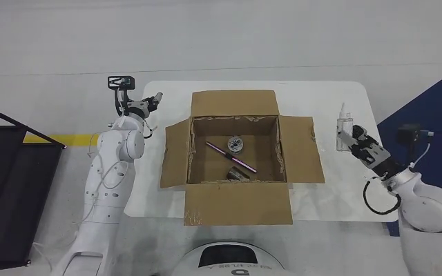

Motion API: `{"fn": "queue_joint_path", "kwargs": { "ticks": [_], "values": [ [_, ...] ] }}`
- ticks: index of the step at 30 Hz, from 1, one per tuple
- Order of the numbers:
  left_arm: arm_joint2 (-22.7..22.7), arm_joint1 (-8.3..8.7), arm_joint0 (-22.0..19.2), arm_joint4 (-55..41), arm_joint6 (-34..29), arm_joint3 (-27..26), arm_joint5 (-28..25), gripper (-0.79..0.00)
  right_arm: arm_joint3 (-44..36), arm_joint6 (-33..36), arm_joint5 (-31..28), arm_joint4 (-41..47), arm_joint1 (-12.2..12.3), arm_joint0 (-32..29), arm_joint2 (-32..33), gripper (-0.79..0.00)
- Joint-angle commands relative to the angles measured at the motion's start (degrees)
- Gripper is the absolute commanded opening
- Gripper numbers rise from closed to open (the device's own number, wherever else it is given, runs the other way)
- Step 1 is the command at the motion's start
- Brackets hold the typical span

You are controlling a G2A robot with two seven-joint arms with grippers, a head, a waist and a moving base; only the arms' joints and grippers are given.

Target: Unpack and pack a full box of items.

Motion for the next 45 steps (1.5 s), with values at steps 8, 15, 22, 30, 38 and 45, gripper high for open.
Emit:
{"fn": "queue_joint_path", "kwargs": {
  "ticks": [8, 15, 22, 30, 38, 45],
  "values": [
    [-0.02, 0.00, 0.00, -0.01, 0.00, 0.00, 0.00, 0.000, -14.14, 6.34, 0.30, -6.27, 0.05, 1.58, -11.64, -0.785],
    [-0.02, 0.00, 0.00, -0.01, 0.00, 0.00, 0.00, 0.000, -8.63, 15.26, 9.15, -13.97, -0.51, 16.01, -30.30, -0.785],
    [-0.02, 0.00, 0.00, -0.01, 0.00, 0.00, 0.00, 0.000, -0.15, 17.45, 14.79, -22.96, -2.06, 25.44, -44.65, -0.560],
    [-0.02, 0.00, 0.00, -0.01, 0.00, 0.00, 0.00, 0.000, 2.13, 16.70, 18.63, -28.16, -2.80, 28.14, -49.41, 0.000],
    [-0.02, 0.00, 0.00, -0.01, 0.00, 0.00, 0.00, 0.000, -8.00, 7.07, 10.74, -23.40, -0.47, 16.53, -34.01, 0.000],
    [-0.02, 0.00, 0.00, -0.01, 0.00, 0.00, 0.00, 0.000, -5.78, -7.71, -2.95, -9.11, 0.98, 1.18, -10.00, 0.000]
  ]
}}
